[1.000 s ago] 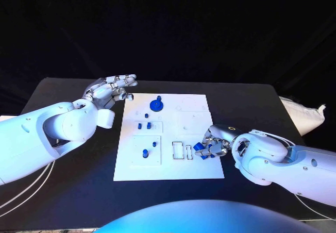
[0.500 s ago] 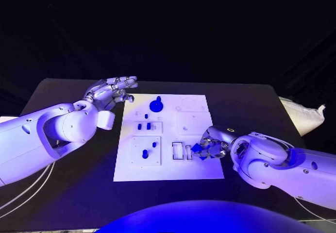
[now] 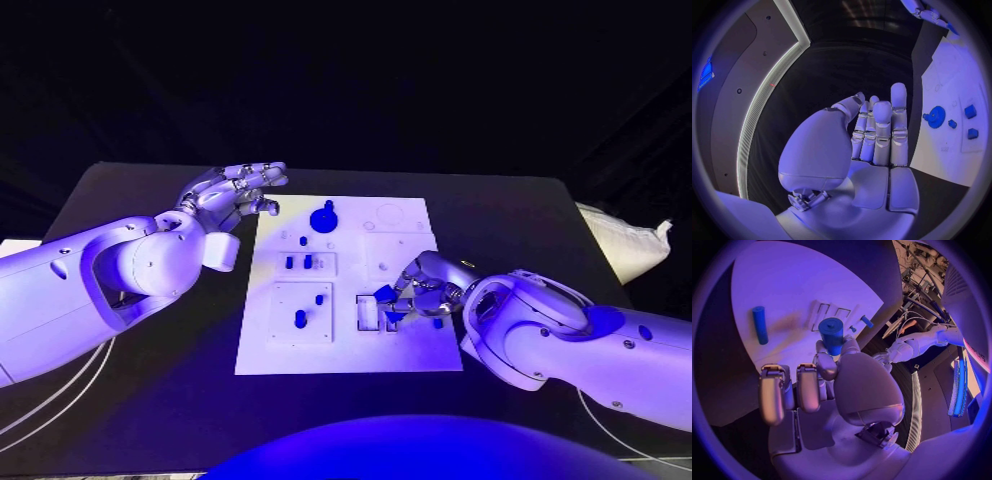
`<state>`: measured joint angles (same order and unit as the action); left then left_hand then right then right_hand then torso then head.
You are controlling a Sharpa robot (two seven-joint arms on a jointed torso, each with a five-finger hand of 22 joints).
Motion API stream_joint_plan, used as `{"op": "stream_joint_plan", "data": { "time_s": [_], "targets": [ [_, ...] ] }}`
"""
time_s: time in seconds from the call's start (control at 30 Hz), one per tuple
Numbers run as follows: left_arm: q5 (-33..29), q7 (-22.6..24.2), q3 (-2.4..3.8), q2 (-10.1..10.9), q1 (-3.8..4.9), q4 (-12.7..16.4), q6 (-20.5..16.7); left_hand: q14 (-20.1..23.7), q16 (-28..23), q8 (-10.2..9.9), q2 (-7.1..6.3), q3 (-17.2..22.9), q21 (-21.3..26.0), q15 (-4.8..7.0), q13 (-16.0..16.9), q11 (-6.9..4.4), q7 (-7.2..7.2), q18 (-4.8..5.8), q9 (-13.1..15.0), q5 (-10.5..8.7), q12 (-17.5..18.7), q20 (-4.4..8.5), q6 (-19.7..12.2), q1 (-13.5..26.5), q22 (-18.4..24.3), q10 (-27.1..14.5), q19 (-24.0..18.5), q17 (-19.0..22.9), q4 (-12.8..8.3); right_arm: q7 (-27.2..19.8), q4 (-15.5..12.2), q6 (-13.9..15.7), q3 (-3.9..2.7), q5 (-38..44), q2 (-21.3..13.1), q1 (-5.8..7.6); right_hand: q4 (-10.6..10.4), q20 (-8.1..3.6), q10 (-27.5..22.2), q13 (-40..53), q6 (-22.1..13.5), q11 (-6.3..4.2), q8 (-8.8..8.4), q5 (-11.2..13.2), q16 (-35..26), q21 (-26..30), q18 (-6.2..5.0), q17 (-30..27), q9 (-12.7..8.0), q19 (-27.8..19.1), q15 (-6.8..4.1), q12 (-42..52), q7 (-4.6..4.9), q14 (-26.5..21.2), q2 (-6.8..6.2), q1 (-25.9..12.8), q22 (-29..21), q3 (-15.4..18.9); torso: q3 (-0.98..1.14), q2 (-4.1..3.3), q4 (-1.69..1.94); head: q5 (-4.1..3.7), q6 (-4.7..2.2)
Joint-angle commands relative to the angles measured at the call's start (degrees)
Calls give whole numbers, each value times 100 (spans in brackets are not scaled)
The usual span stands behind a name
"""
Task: Assemble the parts on the task board
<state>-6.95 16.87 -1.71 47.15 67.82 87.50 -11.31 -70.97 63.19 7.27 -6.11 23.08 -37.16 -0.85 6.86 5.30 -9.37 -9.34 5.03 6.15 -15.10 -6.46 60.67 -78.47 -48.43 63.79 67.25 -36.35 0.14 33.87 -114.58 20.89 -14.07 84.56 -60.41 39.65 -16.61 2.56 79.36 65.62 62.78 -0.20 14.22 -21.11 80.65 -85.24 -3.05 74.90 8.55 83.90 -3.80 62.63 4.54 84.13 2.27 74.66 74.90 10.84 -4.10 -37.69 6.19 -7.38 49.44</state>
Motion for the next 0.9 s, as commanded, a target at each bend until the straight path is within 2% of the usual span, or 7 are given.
{"op": "stream_joint_plan", "data": {
  "time_s": [0.03,0.27,0.47,0.53,0.6,0.73,0.9],
  "targets": [
    [39,-1,4,-22,-1,23,141,40,-20,27,37,-37,35,19,9,-6,15,-112,-7,-22,-42,-2,-35,20,11,-51,-54,7,6,43,50,-322,2,-243,103,4,3,-27,-37,-17,48,-16,89,12,-35,35,79,119,242,58,-32,-37,-46,336,24,-57,680,42,-7,2,9,7,-13],
    [104,-13,5,-34,-1,49,161,42,-18,30,41,-42,36,19,10,-6,16,-112,-7,-25,-47,-3,-35,21,13,-56,-56,9,9,73,182,-694,7,-145,309,7,-14,-25,-46,-30,63,-20,128,153,-55,52,74,97,336,42,-32,-119,-58,330,153,-339,661,182,-24,4,23,9,-4],
    [121,-3,5,-38,-1,65,150,45,-18,37,48,-47,39,19,9,-7,26,-112,-7,-28,-51,-4,-31,19,17,-70,-58,16,9,135,301,-687,11,16,418,7,-11,-33,-62,-58,91,-35,168,258,-90,84,61,53,408,10,-43,-198,-78,322,207,-483,615,282,-12,0,24,24,-8],
    [124,-2,6,-39,-1,67,147,45,-18,37,48,-47,39,19,9,-7,26,-112,-7,-28,-51,-4,-31,19,17,-70,-58,16,9,149,329,-646,12,92,429,7,-4,-40,-64,-60,86,-45,187,475,-102,95,57,40,459,1,-52,-235,-84,320,223,-572,601,367,-6,2,26,34,-1],
    [125,0,6,-38,-1,68,142,45,-18,37,48,-47,39,19,9,-7,26,-112,-7,-28,-51,-4,-31,19,17,-70,-58,16,9,156,345,-576,12,221,437,7,-4,-45,-68,-67,79,-43,203,945,-122,108,54,17,507,-8,-54,-277,-89,316,206,-742,585,503,-8,6,24,30,-5],
    [126,6,6,-38,-1,66,136,45,-16,38,48,-51,40,19,8,-8,28,-113,-7,-29,-51,-4,-33,20,18,-80,-59,15,9,160,341,-521,12,510,449,7,-13,-46,-66,-58,61,-41,224,1475,-142,122,50,-3,583,-16,-53,-322,-90,314,122,-995,571,690,-3,2,15,38,-13],
    [126,6,6,-37,-1,67,135,45,-16,38,48,-51,40,19,8,-8,28,-113,-7,-29,-51,-4,-33,20,18,-80,-59,15,9,156,298,-520,12,725,452,5,-19,-45,-68,-52,44,-42,239,1773,-168,135,47,-31,653,-24,-52,-372,-89,309,-50,-1239,558,717,-1,-2,13,37,-9]
  ]
}}
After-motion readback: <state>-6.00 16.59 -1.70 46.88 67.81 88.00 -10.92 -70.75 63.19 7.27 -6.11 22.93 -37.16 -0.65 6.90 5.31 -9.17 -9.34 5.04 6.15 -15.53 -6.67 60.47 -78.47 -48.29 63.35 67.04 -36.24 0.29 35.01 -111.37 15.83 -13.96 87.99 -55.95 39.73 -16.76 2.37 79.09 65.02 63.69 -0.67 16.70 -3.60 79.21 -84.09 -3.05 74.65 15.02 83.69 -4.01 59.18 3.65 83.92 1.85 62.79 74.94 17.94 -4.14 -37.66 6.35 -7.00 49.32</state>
